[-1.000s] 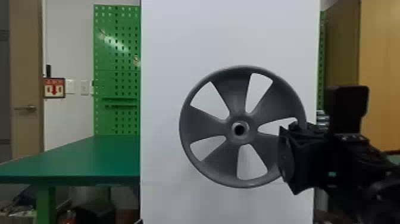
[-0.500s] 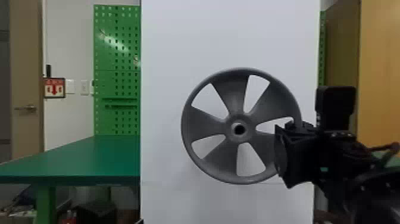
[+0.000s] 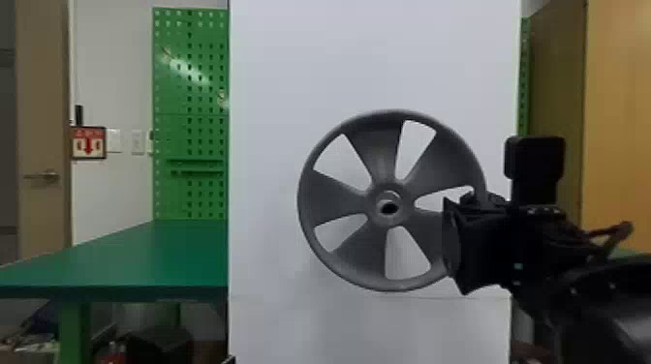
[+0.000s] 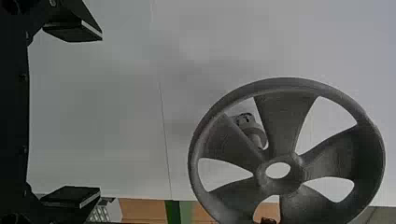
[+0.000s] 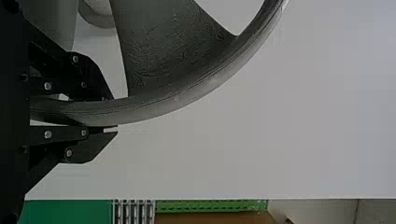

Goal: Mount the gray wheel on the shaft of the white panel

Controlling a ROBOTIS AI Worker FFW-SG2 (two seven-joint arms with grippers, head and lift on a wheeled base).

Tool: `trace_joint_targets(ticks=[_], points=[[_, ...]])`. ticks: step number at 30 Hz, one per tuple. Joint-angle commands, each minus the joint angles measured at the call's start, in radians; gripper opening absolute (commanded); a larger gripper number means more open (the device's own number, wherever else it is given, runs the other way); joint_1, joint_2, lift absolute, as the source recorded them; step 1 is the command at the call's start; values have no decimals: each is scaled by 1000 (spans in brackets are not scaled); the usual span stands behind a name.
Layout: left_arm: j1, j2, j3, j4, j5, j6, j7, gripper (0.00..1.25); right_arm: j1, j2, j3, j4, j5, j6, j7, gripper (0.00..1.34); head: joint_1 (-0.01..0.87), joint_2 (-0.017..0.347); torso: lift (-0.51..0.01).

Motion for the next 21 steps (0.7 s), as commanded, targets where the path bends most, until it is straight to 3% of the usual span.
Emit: trace_joint_targets(ticks=[1, 21], points=[[-1, 1, -1, 0, 0, 1, 1, 1131, -9, -3, 0, 17, 2, -14, 0, 153, 38, 40, -487], [1, 3, -1, 0, 0, 0, 3, 1131, -41, -9, -23, 103, -32, -66, 1, 153, 38, 40, -487]])
